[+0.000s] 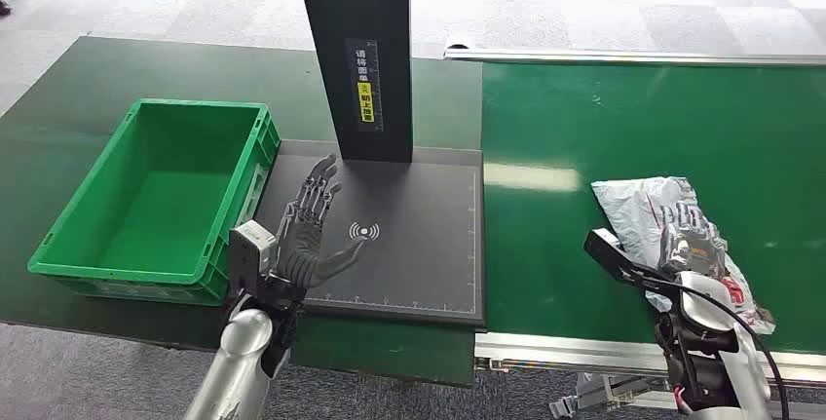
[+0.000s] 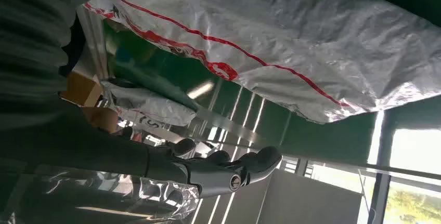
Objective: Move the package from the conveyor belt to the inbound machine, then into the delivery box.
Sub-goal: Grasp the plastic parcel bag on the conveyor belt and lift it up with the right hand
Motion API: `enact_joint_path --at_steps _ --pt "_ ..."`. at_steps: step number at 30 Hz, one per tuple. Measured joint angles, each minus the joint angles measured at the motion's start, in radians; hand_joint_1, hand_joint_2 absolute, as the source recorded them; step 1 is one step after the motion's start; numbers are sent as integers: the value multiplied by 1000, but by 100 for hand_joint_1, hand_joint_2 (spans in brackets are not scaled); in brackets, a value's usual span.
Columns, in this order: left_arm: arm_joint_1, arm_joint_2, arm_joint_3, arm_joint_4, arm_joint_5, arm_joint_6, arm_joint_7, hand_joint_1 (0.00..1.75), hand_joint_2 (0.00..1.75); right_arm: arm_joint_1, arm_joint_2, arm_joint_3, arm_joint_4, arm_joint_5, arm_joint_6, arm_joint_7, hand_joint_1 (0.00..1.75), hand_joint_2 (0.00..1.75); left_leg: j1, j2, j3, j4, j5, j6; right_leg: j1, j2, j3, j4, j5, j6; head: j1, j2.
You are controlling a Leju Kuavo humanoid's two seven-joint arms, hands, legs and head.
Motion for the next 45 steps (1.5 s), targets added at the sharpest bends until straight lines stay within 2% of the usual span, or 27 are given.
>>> enact_joint_path --at_steps 7,14,19,23,29,33,37,42,45 --pt "-3 2 0 15 0 -2 -2 0 175 9 -19 -9 26 0 56 -2 0 175 0 -1 0 0 0 0 0 0 0 0 0 0 0 0" --pt "-3 6 0 22 11 -2 -2 0 175 31 -55 -4 85 -20 216 -25 0 175 0 -1 0 0 0 0 0 0 0 0 0 0 0 0" --pt "-3 11 1 21 22 7 9 0 175 -2 -72 22 146 -40 243 -52 3 175 0 -1 1 0 0 0 0 0 1 0 0 0 0 0" --pt "-3 12 4 20 28 10 18 0 175 -41 -74 48 197 -49 249 -54 175 175 0 -1 3 0 0 0 0 0 4 0 0 0 0 0" --pt "-2 12 8 -2 60 -16 38 0 175 -125 -72 98 293 -74 267 -89 175 175 0 0 7 0 0 1 0 0 7 0 0 0 0 0" --pt "5 12 9 -24 65 -16 48 0 175 -168 -66 133 333 -119 245 -149 175 175 0 0 7 0 0 0 0 0 8 0 0 0 0 0" --pt "30 14 10 -50 66 -14 48 0 175 -164 -48 156 323 -186 193 -224 175 175 1 1 7 0 0 0 1 1 7 0 0 0 0 0" --pt "49 15 12 -72 64 -13 48 0 175 -155 -24 176 296 -233 168 -267 175 175 1 0 6 0 0 0 1 0 7 0 0 0 0 0" --pt "58 16 13 -86 64 -11 48 0 175 -141 -4 179 260 -287 106 -318 175 175 1 0 5 0 0 0 1 0 6 0 0 0 0 0"
